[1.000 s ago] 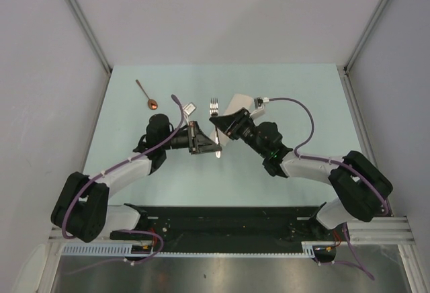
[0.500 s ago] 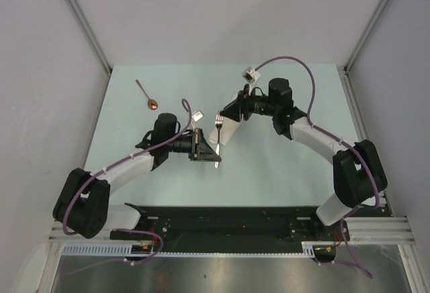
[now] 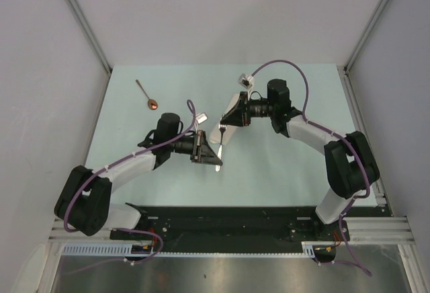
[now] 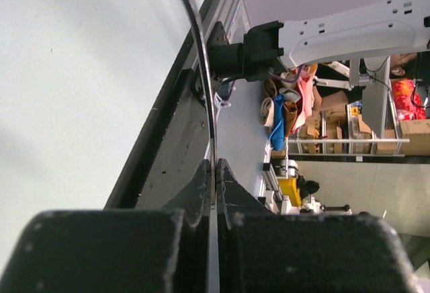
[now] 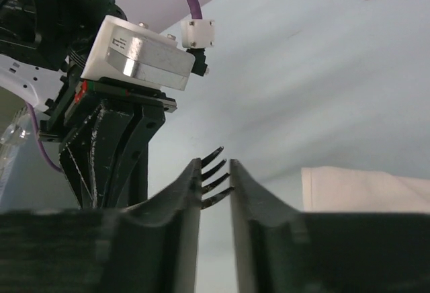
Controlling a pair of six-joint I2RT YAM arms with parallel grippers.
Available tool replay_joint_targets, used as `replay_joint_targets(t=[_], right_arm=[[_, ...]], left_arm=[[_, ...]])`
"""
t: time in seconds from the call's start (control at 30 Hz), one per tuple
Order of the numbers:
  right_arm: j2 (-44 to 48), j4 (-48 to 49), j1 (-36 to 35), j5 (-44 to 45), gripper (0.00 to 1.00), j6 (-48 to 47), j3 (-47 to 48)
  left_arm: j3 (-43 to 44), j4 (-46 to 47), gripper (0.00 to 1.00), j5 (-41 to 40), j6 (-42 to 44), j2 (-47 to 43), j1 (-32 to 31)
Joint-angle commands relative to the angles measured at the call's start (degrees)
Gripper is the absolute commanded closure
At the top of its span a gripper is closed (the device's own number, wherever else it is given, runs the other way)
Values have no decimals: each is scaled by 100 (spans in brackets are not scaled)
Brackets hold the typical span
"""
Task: Fold the napkin into a case and place the utensils inside
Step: Pass from the left arm to the right, then insert the fork into the folded napkin.
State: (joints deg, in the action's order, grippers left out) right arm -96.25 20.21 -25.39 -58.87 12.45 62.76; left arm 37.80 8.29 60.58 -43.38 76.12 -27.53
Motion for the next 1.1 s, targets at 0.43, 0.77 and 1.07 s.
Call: replay_joint_targets(t=[0.43, 0.77, 1.07], right_arm=[[-762, 336, 1061, 1158, 100, 460, 587], [-2317, -834, 1774, 2512, 100, -849, 2520], [-3294, -1378, 1906, 2354, 100, -1227, 4173]], left_arm=[[1194, -1031, 47, -2476, -135, 772, 459], [2292, -689, 88, -2700, -576, 2433, 468], [2785, -786, 90, -2797, -470, 3171, 468]])
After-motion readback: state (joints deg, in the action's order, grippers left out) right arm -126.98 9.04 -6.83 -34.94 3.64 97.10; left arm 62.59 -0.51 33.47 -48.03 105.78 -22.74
